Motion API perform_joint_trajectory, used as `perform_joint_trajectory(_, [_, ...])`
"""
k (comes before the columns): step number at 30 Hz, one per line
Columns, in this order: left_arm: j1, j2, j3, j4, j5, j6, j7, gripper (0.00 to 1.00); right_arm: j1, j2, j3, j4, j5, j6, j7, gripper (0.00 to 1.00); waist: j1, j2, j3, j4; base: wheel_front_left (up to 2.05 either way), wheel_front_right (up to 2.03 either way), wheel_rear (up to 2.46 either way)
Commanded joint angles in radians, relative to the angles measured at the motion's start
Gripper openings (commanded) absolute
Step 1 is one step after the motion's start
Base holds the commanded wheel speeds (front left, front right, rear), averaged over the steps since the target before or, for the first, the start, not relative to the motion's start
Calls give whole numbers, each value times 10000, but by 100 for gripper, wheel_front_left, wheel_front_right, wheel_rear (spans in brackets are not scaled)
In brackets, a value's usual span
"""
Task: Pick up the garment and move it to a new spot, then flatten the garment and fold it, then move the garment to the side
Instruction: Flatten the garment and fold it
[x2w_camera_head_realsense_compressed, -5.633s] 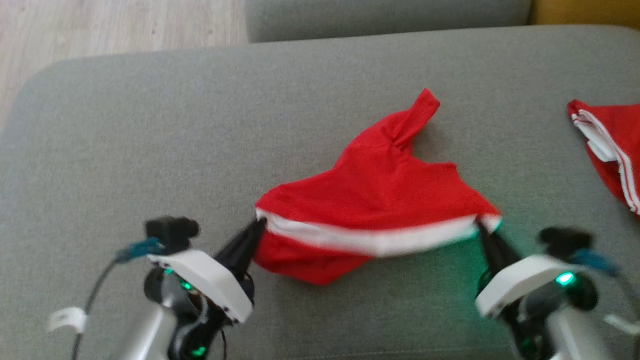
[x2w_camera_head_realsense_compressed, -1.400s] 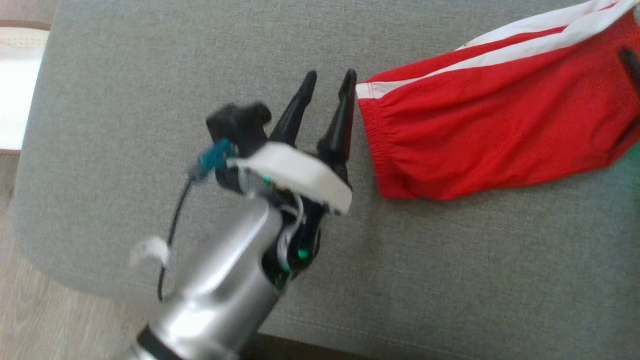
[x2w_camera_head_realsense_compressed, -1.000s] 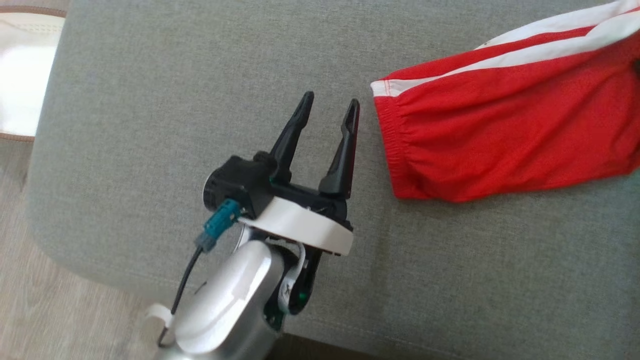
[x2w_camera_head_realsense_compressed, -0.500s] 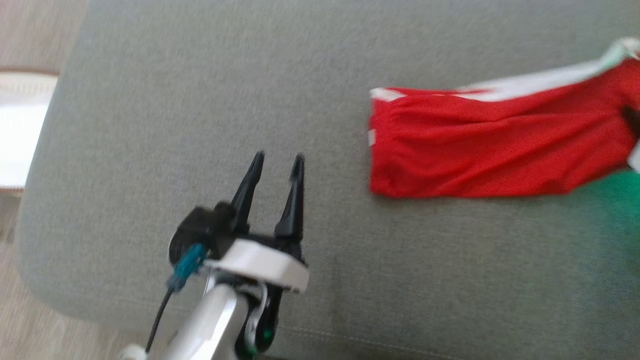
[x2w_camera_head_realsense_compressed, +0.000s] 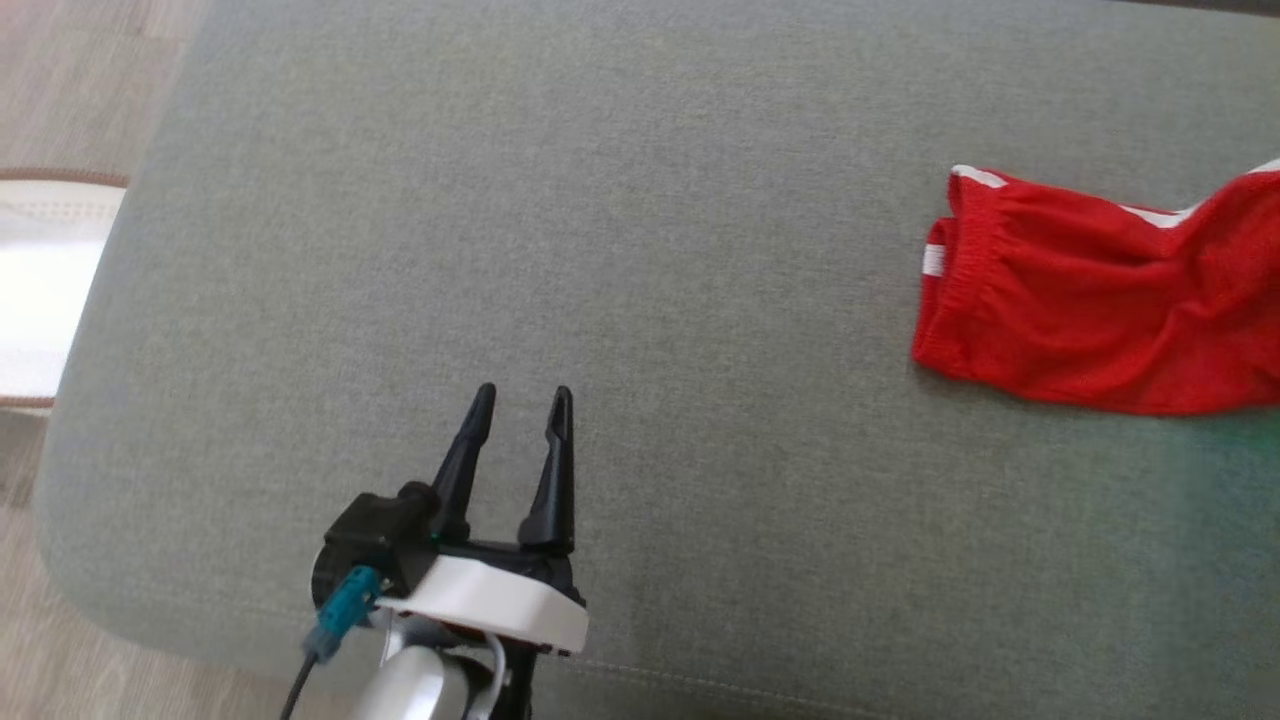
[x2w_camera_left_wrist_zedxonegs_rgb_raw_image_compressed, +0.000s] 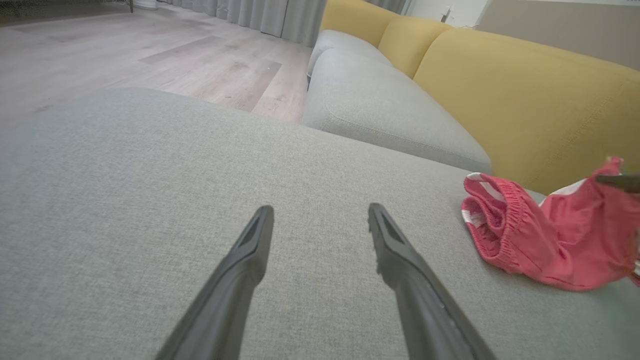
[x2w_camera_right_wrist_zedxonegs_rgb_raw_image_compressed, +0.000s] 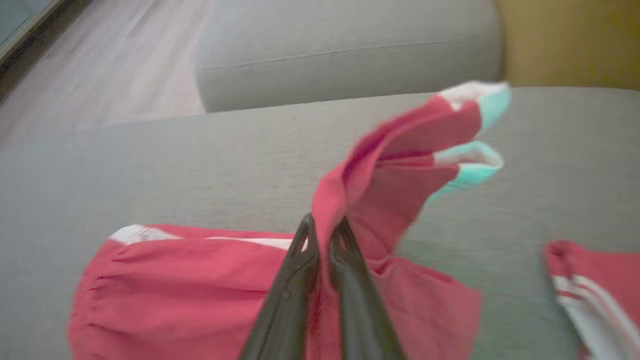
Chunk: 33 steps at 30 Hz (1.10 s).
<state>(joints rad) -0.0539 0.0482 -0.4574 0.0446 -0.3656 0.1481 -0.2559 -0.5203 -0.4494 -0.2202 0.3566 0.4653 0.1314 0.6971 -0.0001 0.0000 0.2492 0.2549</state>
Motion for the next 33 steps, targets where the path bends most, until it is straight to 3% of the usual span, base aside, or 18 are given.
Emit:
perform_joint_trajectory(1, [-159, 20, 232, -376, -95, -14, -58, 100, -104, 113, 543, -713, 63, -7, 146, 0, 1, 0, 85, 83, 0, 0, 0])
perform_joint_trajectory(5, [-278, 20, -70, -382, -248, 46, -59, 100, 293, 798, 2024, -1603, 321, -7, 593, 0, 1, 0, 165, 246, 0, 0, 0])
perform_joint_trajectory(9, [-386, 20, -269, -320, -380, 94, -59, 100, 476, 1337, 3035, -1678, 187, -7, 658, 0, 1, 0, 184, 401, 0, 0, 0])
perform_joint_trajectory(15, [-413, 20, -242, -132, -440, 166, -59, 100, 634, 1743, 3437, -1287, -27, -7, 302, 0, 1, 0, -57, 667, 0, 0, 0])
perform_joint_trajectory(16, [-344, 20, -196, -81, -435, 170, -59, 100, 658, 1820, 3426, -1176, -64, -7, 110, 27, 1, 0, -159, 638, 0, 0, 0])
perform_joint_trajectory(17, [-301, 20, -174, -56, -437, 174, -59, 100, 669, 1909, 3417, -1121, -37, -7, 11, 69, 1, 0, -218, 609, 0, 0, 0])
perform_joint_trajectory(18, [-256, 20, -160, -32, -441, 169, -59, 100, 688, 2012, 3440, -1083, 27, -7, -64, 100, 1, 0, -280, 570, 0, 0, 0])
perform_joint_trajectory(27, [-48, 20, 83, 186, -337, 45, -59, 100, 984, 3210, 3792, -1344, 1129, -7, -1136, 100, 1, 0, -964, -155, 0, 0, 0])
perform_joint_trajectory(33, [180, 20, 447, 261, -172, -40, -59, 100, 1544, 3224, 3807, -2071, 1117, -7, -1988, 100, 1, 0, -1463, -649, 0, 0, 0])
